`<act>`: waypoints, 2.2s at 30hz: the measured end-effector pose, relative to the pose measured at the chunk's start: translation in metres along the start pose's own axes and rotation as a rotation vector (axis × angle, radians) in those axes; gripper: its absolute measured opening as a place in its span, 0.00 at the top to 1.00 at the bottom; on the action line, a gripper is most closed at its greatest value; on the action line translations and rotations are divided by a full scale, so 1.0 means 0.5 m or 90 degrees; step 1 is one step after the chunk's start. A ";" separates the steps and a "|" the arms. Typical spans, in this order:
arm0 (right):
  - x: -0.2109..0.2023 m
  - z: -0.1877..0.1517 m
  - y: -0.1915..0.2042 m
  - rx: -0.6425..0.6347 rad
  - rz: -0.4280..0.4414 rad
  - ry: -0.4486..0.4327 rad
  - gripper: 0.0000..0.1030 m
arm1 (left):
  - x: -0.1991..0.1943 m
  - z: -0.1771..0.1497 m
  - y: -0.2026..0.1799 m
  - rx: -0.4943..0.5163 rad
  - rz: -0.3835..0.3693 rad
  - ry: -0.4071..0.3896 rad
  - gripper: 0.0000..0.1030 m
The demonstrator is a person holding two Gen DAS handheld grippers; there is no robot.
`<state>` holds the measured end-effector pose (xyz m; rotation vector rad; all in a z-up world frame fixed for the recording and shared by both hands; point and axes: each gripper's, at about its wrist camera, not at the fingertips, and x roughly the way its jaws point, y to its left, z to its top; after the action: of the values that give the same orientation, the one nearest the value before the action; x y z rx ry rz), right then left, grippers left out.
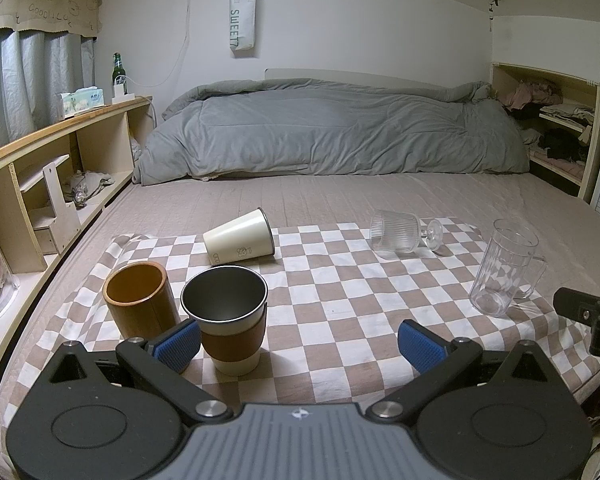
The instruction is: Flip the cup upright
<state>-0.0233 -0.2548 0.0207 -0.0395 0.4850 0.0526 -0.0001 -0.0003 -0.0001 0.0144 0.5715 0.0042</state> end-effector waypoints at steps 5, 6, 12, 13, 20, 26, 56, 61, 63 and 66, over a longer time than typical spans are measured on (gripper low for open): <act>0.000 0.000 0.000 0.000 0.000 0.000 0.00 | 0.000 0.000 0.000 0.000 0.000 0.000 0.00; 0.000 0.000 0.000 0.000 0.000 0.000 0.00 | 0.000 0.000 0.000 0.000 0.000 0.000 0.00; 0.000 0.000 0.000 0.000 0.000 0.000 0.00 | 0.000 0.000 0.000 0.001 0.000 0.000 0.00; 0.000 0.000 0.000 0.000 0.000 0.000 0.00 | 0.000 0.000 0.000 0.000 0.000 0.000 0.00; 0.001 0.000 0.000 0.001 0.000 0.000 0.00 | 0.000 0.000 0.000 0.000 0.000 0.001 0.00; 0.003 0.001 0.002 0.001 0.001 -0.003 0.00 | 0.001 0.000 0.000 0.000 0.002 -0.001 0.00; 0.496 0.063 0.197 -0.649 -0.029 0.019 0.01 | 0.089 0.021 0.062 -0.033 -0.026 -0.003 0.00; 0.612 0.028 0.237 -0.809 -0.067 0.090 0.02 | 0.108 0.022 0.083 -0.041 -0.038 0.006 0.00; 0.643 0.017 0.250 -0.861 -0.071 0.122 0.02 | 0.114 0.022 0.090 -0.045 -0.041 0.010 0.00; 0.686 0.007 0.262 -0.918 -0.071 0.159 0.05 | 0.123 0.022 0.102 -0.055 -0.044 0.019 0.00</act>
<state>0.2733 -0.1100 -0.1396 -1.4987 0.6079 0.2813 0.0577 0.0511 -0.0233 -0.0894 0.6003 -0.0382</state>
